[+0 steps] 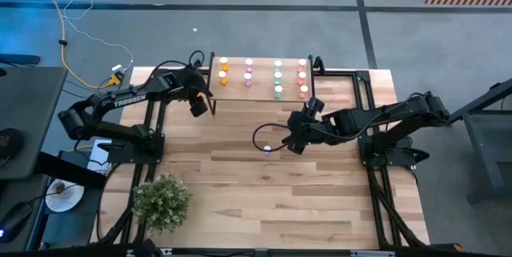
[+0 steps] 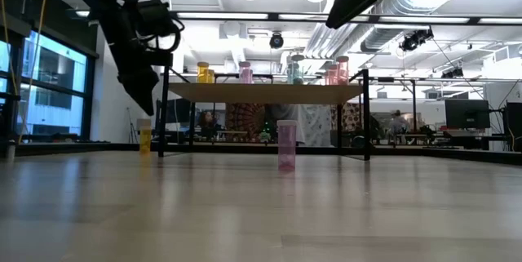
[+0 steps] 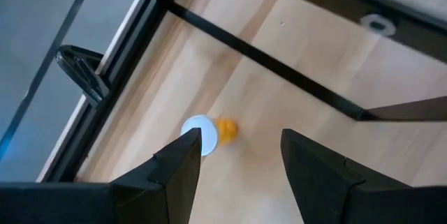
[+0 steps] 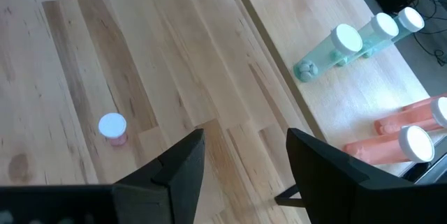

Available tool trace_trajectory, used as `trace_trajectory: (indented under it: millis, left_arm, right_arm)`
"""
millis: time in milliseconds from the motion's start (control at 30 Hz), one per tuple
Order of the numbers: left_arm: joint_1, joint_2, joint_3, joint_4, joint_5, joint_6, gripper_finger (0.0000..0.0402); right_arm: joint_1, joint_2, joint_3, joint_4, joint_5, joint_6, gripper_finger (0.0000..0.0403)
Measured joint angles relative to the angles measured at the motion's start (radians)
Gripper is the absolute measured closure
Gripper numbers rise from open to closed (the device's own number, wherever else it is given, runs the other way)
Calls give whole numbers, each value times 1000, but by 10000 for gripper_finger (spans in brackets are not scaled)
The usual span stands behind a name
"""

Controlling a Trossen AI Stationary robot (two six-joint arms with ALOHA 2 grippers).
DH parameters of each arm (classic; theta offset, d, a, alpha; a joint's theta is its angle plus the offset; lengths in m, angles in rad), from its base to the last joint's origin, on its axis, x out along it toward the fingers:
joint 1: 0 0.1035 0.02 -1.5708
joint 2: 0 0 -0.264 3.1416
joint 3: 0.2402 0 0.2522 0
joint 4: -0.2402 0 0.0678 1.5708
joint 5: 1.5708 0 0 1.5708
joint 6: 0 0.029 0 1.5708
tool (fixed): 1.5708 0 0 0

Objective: Pick and place medicine bottles onto shelf by color
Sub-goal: Put the orange pill bottle on the shelf aligned with the other orange pill bottles

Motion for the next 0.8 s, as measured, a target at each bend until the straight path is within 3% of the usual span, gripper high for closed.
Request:
trace_trajectory:
  millis: [500,800]
  left_arm:
    - [80,10,42,-84,-24,58,211]
    - [132,10,42,-139,56,50,193]
  right_arm:
    - [0,0,0,0,-6,67,208]
    - [-10,0,0,28,8,67,208]
